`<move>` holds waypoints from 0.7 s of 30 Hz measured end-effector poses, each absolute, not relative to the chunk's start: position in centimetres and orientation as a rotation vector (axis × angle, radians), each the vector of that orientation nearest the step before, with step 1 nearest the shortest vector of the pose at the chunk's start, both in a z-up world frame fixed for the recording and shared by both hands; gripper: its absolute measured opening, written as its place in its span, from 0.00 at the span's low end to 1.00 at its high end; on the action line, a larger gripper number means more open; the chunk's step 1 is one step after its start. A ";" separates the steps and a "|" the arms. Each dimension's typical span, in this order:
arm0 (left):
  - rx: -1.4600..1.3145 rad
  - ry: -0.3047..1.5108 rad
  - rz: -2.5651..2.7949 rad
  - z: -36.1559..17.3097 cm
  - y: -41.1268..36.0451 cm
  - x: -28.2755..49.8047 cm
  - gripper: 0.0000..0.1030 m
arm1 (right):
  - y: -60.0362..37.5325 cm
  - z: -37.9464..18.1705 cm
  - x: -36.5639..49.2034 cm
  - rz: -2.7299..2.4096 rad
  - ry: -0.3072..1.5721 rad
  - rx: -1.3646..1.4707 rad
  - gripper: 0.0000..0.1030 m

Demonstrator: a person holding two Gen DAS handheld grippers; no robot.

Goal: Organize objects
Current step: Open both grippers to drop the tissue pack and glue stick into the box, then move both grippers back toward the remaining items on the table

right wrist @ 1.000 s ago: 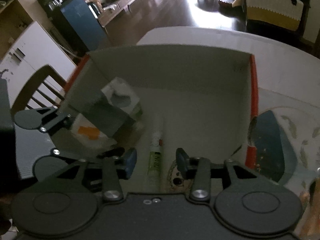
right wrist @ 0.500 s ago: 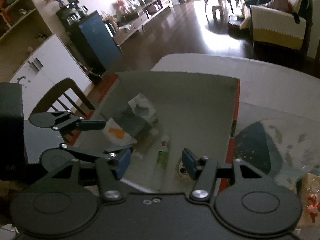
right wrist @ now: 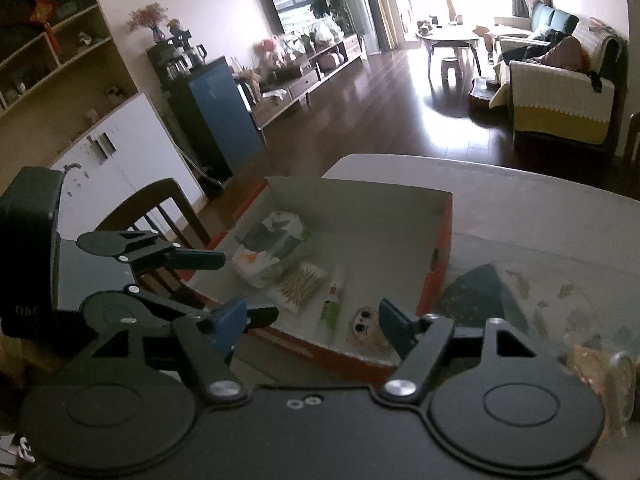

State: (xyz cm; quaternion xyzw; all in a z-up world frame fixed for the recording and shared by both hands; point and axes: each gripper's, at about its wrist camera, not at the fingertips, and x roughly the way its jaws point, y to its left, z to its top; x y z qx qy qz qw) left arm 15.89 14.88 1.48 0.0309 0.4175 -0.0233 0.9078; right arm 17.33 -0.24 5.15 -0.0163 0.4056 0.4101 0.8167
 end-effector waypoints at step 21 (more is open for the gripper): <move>-0.058 0.811 -0.057 1.6 5.6 12.4 0.85 | -14.0 5.3 13.0 0.797 0.700 -0.086 0.82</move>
